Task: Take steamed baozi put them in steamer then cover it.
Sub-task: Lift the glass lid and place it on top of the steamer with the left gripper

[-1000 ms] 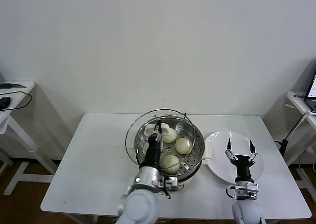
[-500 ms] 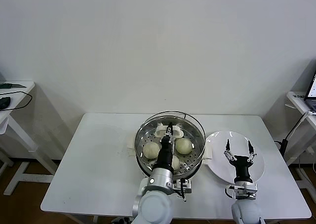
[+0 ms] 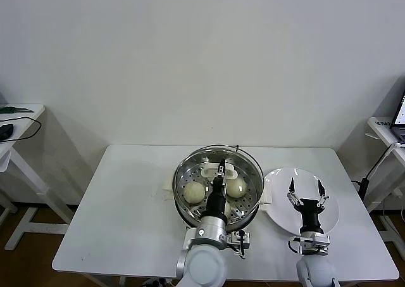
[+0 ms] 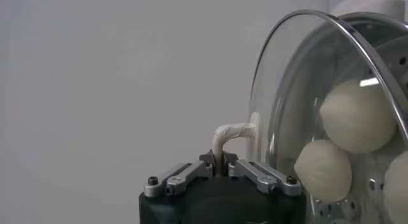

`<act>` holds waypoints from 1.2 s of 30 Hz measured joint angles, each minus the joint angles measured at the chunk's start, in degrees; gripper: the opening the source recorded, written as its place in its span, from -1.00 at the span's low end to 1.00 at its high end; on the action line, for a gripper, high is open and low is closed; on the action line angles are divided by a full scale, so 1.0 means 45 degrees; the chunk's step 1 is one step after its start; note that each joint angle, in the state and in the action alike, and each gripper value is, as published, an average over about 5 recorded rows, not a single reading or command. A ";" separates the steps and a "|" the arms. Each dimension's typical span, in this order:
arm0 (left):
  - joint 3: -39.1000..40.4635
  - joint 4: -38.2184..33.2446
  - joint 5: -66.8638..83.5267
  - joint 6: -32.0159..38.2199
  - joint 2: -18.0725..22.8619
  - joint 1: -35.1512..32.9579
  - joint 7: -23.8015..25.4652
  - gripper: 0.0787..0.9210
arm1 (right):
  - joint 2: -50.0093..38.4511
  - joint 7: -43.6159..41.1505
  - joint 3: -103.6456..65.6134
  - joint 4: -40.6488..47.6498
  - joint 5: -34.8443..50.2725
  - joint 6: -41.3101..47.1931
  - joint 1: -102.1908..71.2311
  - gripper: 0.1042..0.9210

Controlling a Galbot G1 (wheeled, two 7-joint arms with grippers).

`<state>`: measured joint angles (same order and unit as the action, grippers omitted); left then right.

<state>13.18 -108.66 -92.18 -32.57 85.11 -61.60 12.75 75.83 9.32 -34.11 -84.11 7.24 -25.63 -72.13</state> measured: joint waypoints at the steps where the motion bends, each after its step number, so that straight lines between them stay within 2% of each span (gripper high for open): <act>1: -0.0006 0.0039 -0.0072 0.0021 0.0013 -0.0003 0.0016 -0.74 | 0.0002 -0.0002 -0.0001 0.0000 0.0000 0.0000 0.0000 0.76; 36: -0.0216 0.0636 -0.1143 0.0247 0.0435 -0.0179 0.0332 -0.74 | 0.0029 -0.0043 0.0026 0.0061 0.0010 0.0016 0.0070 0.76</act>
<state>12.21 -105.80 -97.32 -31.46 87.06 -62.41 14.24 75.96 9.12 -34.00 -83.83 7.28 -25.56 -71.82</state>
